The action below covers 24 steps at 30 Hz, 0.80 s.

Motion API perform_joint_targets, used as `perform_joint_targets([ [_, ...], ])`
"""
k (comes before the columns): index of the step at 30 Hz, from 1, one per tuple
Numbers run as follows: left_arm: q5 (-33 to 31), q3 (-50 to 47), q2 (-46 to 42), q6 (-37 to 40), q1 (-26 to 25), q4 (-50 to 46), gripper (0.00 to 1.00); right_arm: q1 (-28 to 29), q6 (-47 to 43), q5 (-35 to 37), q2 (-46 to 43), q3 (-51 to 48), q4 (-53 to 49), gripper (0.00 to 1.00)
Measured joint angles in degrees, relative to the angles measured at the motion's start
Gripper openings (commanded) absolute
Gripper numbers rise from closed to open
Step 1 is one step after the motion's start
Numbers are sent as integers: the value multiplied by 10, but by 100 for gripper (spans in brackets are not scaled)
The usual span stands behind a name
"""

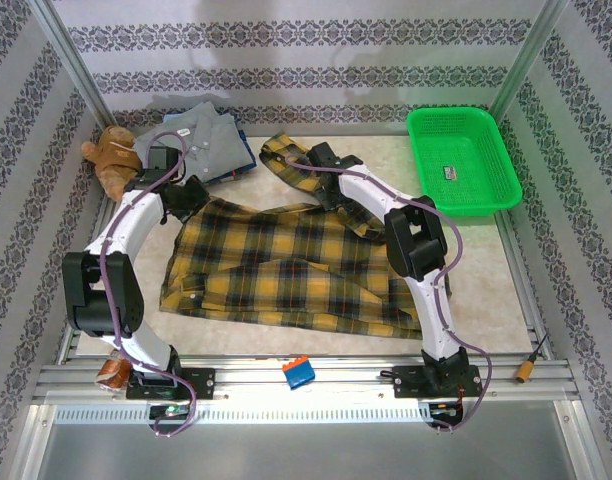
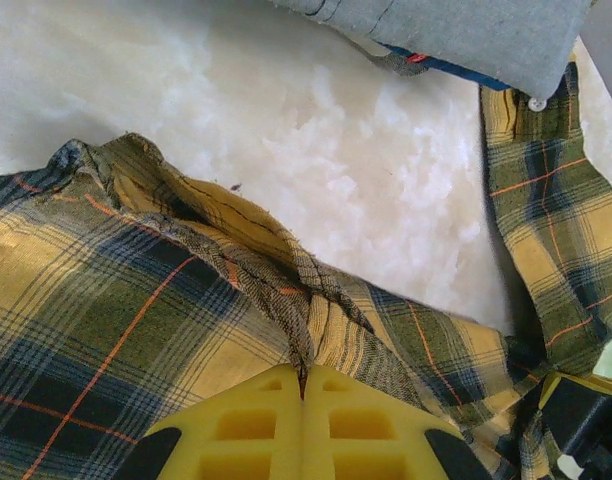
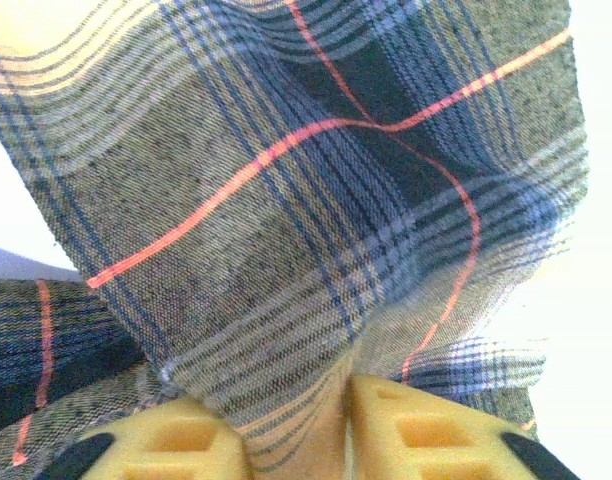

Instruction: Fold and stack the long sleeve shirts

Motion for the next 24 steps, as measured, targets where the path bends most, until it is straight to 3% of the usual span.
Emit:
perform_joint_targets([
  [9,2,9,7,0,14,2,0,-2,0,28,-1,3,-6,0],
  [14,5,29,31,0,21,5,0,-19,-7,35,-26,-3,-7,0],
  [24,22,64,56,0,53,13,0,-112,-78,36,-98,-7,-3,0],
])
